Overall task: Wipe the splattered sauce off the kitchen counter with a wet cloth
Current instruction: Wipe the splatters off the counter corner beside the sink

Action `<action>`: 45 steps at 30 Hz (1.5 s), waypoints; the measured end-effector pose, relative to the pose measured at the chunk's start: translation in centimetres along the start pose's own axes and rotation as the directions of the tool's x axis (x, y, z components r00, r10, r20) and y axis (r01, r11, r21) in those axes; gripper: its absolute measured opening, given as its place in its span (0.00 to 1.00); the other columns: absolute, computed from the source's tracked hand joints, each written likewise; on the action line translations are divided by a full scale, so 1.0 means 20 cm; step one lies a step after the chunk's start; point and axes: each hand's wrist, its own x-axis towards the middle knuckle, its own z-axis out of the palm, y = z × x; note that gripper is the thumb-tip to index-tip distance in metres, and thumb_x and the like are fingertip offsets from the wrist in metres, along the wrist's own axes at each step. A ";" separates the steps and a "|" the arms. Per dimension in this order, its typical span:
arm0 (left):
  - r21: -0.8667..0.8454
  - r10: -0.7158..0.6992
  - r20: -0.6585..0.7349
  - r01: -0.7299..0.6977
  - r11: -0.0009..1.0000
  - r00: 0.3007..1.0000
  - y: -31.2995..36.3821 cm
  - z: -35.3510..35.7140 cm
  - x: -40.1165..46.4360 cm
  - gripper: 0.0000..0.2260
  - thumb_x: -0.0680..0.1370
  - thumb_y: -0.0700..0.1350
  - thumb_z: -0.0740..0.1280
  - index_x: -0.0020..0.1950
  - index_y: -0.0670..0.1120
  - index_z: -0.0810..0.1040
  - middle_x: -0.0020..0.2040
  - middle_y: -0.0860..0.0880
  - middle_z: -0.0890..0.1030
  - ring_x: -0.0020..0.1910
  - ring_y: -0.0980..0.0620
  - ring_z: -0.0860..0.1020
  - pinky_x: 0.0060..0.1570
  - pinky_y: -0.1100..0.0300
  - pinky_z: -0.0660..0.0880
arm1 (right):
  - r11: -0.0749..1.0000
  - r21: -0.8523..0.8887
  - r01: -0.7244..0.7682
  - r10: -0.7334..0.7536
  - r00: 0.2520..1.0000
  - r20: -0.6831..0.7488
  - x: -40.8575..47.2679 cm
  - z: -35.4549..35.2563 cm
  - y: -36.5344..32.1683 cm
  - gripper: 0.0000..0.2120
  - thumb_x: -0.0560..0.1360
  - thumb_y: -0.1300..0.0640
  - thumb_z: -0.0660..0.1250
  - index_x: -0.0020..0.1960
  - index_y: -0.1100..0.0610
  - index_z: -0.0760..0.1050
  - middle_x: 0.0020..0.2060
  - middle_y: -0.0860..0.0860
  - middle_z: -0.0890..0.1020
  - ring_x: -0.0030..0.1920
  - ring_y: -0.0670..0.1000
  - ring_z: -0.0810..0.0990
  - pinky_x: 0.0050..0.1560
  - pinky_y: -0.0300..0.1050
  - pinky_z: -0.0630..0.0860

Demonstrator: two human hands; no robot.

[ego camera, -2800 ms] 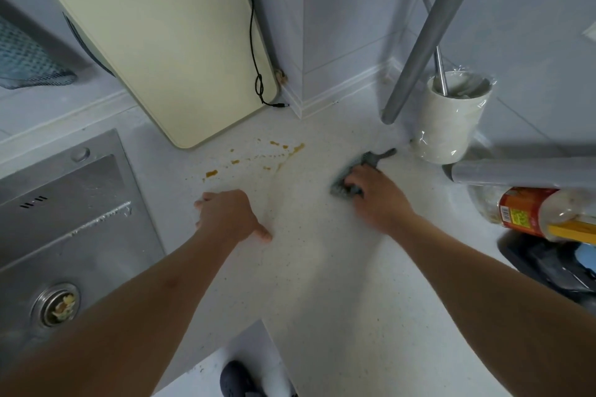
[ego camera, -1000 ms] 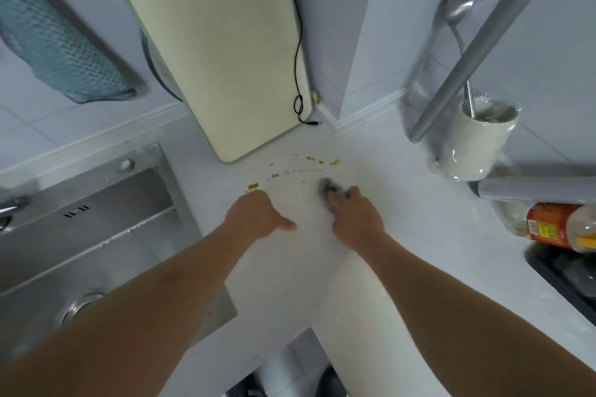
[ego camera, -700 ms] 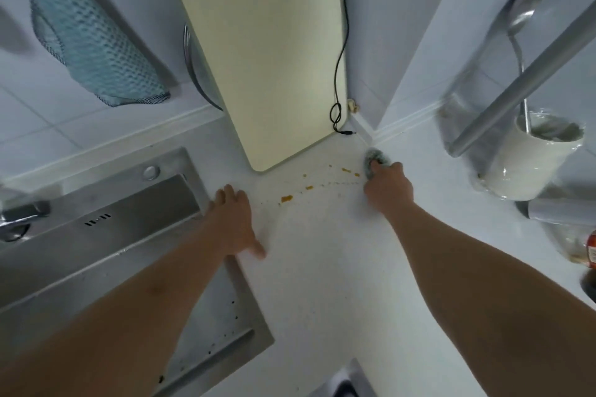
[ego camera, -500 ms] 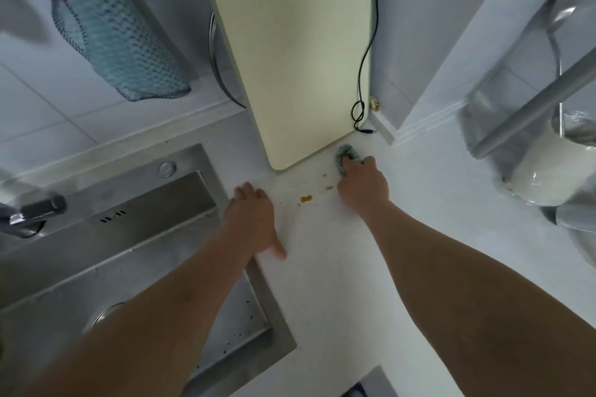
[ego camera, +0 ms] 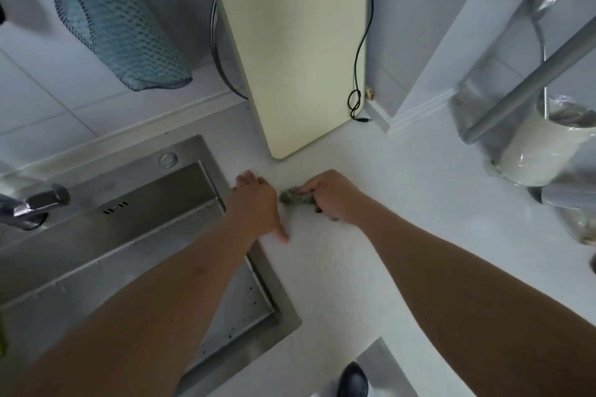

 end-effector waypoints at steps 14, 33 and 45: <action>-0.022 0.001 -0.004 -0.001 1.000 1.000 -0.01 0.02 0.02 0.69 0.56 0.70 0.82 0.80 0.31 0.54 0.79 0.28 0.54 0.78 0.28 0.57 0.76 0.38 0.65 | 0.912 -0.258 -0.318 0.212 0.906 -0.368 0.10 0.09 0.29 0.34 0.81 0.44 0.54 0.81 0.58 0.51 0.81 0.58 0.50 0.80 0.61 0.48 0.78 0.59 0.54; -0.020 -0.007 -0.013 0.007 1.000 1.000 -0.02 0.04 0.03 0.68 0.58 0.69 0.82 0.82 0.33 0.52 0.81 0.29 0.50 0.80 0.29 0.54 0.77 0.39 0.63 | 0.849 -0.376 -0.370 0.173 0.868 -0.465 0.16 -0.25 0.76 0.31 0.81 0.50 0.55 0.81 0.48 0.50 0.81 0.52 0.53 0.80 0.60 0.51 0.77 0.63 0.56; -0.031 -0.021 -0.018 0.020 0.999 1.000 -0.01 0.04 0.04 0.67 0.57 0.69 0.82 0.79 0.32 0.56 0.80 0.29 0.54 0.79 0.29 0.55 0.76 0.39 0.64 | 0.778 -0.591 0.213 -0.333 0.937 -0.101 -0.15 0.27 0.46 0.28 0.83 0.48 0.53 0.81 0.38 0.49 0.82 0.42 0.50 0.81 0.51 0.46 0.80 0.56 0.48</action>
